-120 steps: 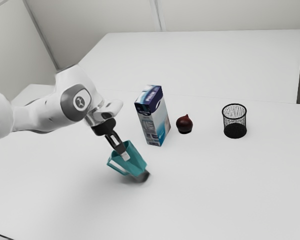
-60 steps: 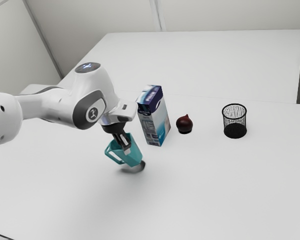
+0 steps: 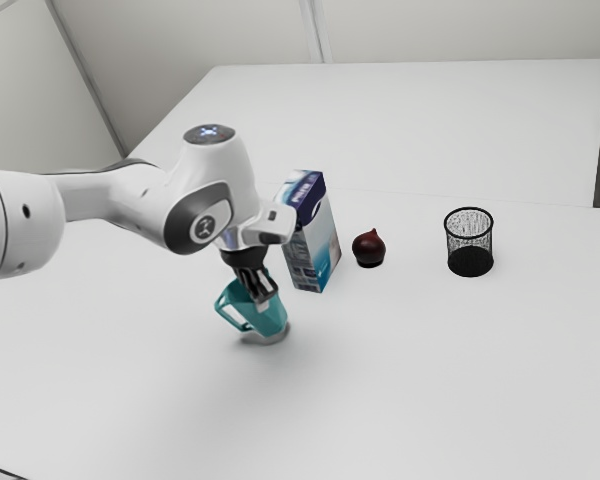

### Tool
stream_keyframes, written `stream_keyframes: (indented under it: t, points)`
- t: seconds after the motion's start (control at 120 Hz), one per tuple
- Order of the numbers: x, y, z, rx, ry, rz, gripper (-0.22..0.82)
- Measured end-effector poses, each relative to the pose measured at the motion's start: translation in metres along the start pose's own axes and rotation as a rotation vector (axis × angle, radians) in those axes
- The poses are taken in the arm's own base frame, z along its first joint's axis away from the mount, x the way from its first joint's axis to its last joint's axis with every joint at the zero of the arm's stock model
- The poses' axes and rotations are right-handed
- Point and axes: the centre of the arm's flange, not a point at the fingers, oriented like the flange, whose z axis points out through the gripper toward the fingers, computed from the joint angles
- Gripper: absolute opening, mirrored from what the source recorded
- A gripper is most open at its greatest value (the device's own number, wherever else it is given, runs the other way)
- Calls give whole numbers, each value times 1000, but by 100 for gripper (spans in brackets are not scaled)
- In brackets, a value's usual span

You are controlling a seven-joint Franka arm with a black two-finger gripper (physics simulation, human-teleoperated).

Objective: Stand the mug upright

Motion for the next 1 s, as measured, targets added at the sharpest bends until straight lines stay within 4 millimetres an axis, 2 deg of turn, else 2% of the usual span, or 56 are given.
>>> stream_keyframes:
  t: [0.392, 0.7, 0.817, 0.867, 0.9, 0.958, 1.0]
  points:
    - [3, 2, 15, -4, -26, -64, -18]
    - [2, -2, 9, 20, -9, -97, 7]
    - [0, -4, -12, 58, 20, -111, 15]
    - [2, 4, -24, 76, 36, -101, 18]
    - [5, 12, -32, 86, 46, -87, 25]
    - [10, 23, -50, 105, 66, -70, 33]
    - [20, 25, -71, 108, 88, -66, 38]
